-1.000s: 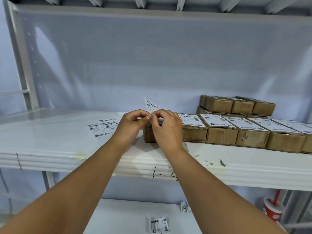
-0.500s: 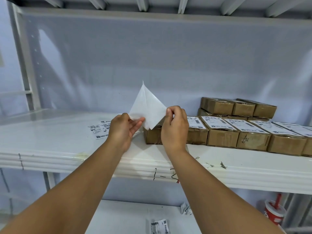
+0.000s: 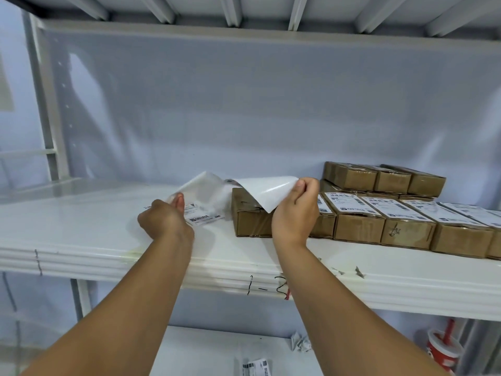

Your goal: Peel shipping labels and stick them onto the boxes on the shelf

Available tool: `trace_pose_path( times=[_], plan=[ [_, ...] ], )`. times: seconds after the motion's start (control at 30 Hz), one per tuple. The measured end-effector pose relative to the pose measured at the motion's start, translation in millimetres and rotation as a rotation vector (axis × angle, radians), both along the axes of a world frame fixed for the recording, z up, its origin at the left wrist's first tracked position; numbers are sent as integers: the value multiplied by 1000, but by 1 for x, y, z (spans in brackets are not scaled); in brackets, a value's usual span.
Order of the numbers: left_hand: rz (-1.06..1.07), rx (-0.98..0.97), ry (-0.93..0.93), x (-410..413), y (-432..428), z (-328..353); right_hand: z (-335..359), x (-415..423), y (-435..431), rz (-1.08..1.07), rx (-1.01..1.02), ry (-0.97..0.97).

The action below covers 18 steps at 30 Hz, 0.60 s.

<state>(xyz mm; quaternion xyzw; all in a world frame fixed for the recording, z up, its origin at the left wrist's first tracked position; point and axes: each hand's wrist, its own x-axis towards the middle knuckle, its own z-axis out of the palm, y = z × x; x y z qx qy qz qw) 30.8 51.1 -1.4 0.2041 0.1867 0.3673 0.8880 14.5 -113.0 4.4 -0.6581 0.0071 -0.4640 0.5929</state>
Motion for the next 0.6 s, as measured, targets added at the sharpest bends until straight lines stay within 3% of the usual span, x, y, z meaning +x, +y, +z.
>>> trace_pose_path(
  times=[0.1, 0.2, 0.43, 0.6],
  plan=[
    [-28, -66, -19, 2, 2, 0, 1, 0, -2, 16, 96, 25],
    [-48, -9, -36, 4, 2, 1, 2, -3, -3, 65, 127, 43],
    [-160, 390, -36, 17, -12, 19, 3, -5, 2, 186, 68, -2],
    [-260, 681, -81, 34, -11, 24, -1, -1, 6, 162, -137, -6]
  ],
)
